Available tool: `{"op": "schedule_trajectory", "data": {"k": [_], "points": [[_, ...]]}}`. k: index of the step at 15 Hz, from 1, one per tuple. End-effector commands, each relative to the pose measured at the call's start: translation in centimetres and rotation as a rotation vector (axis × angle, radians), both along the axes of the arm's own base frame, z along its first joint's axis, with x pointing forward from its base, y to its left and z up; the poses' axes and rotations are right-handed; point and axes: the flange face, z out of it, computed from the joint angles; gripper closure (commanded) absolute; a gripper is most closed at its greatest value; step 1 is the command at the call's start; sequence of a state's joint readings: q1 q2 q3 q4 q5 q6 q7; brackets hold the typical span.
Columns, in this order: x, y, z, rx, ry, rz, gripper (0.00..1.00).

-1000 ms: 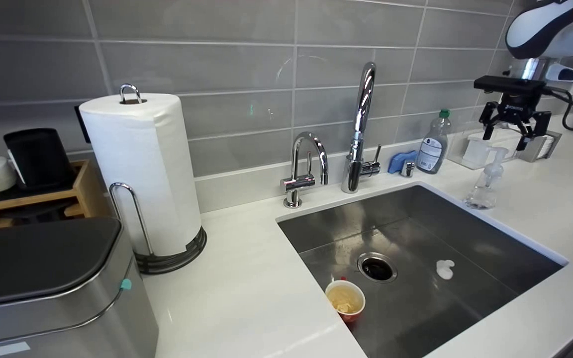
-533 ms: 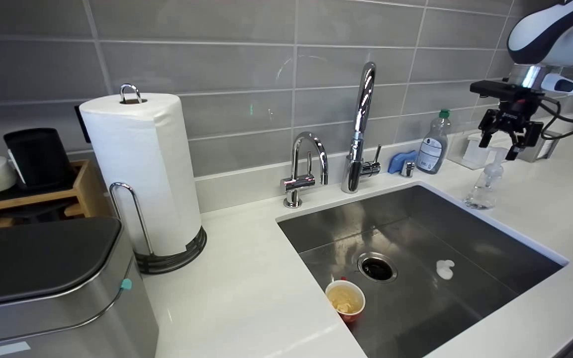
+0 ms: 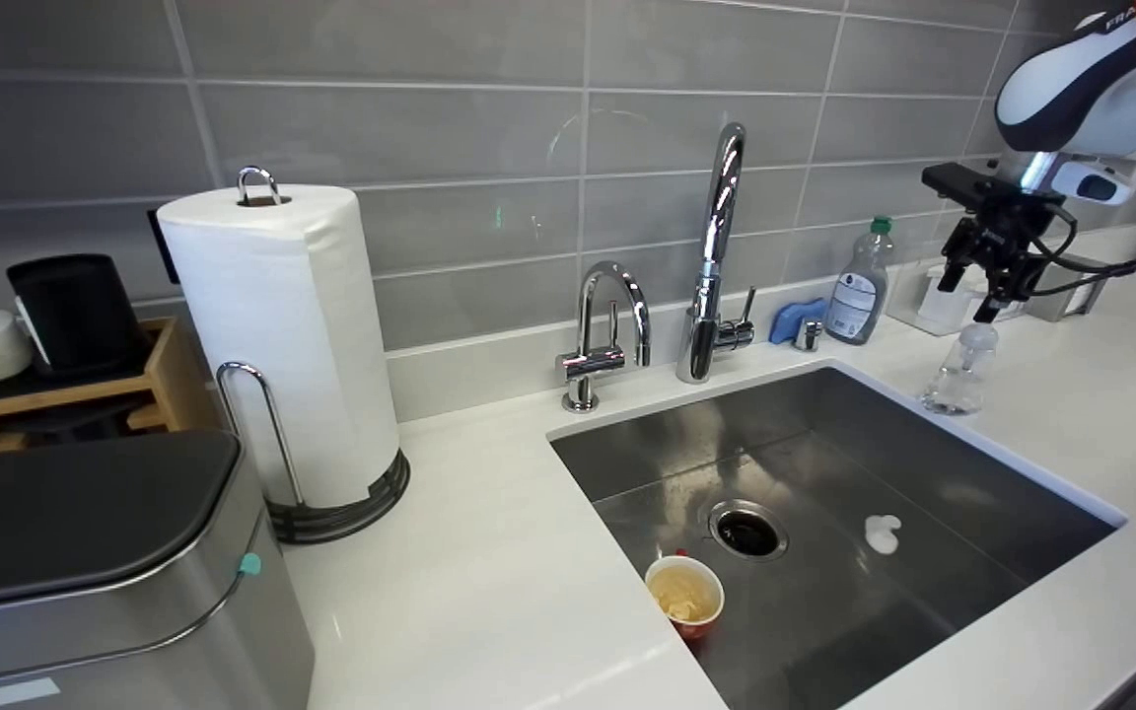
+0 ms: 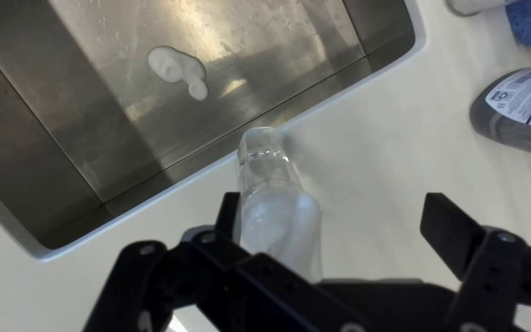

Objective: Move the clear bottle on the right forward

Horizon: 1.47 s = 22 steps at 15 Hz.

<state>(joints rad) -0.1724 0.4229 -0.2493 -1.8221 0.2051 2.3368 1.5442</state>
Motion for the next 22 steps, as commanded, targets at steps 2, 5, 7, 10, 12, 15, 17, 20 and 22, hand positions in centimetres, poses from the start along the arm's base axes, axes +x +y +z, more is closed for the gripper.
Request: {"op": "schedule_trajectory", "data": {"k": [2, 5, 7, 10, 12, 15, 17, 20, 22], "points": [[-0.9, -0.1, 0.6, -0.044, 0.011, -0.024, 0.00], [-1.3, -0.4, 0.7, -0.069, 0.048, -0.010, 0.00], [-1.4, -0.4, 0.5, -0.074, 0.060, -0.001, 0.00], [-1.4, -0.1, 0.3, -0.064, 0.062, 0.014, 0.32], [-1.3, 0.0, 0.2, -0.064, 0.059, 0.017, 0.49], [-1.3, 0.2, 0.5, -0.062, 0.055, 0.022, 0.72], [-1.3, 0.1, 0.6, -0.071, 0.056, 0.028, 0.87], [-1.4, 0.4, 1.0, -0.076, 0.056, 0.062, 0.94], [-1.3, 1.1, 1.8, -0.070, 0.059, 0.145, 0.94]]}}
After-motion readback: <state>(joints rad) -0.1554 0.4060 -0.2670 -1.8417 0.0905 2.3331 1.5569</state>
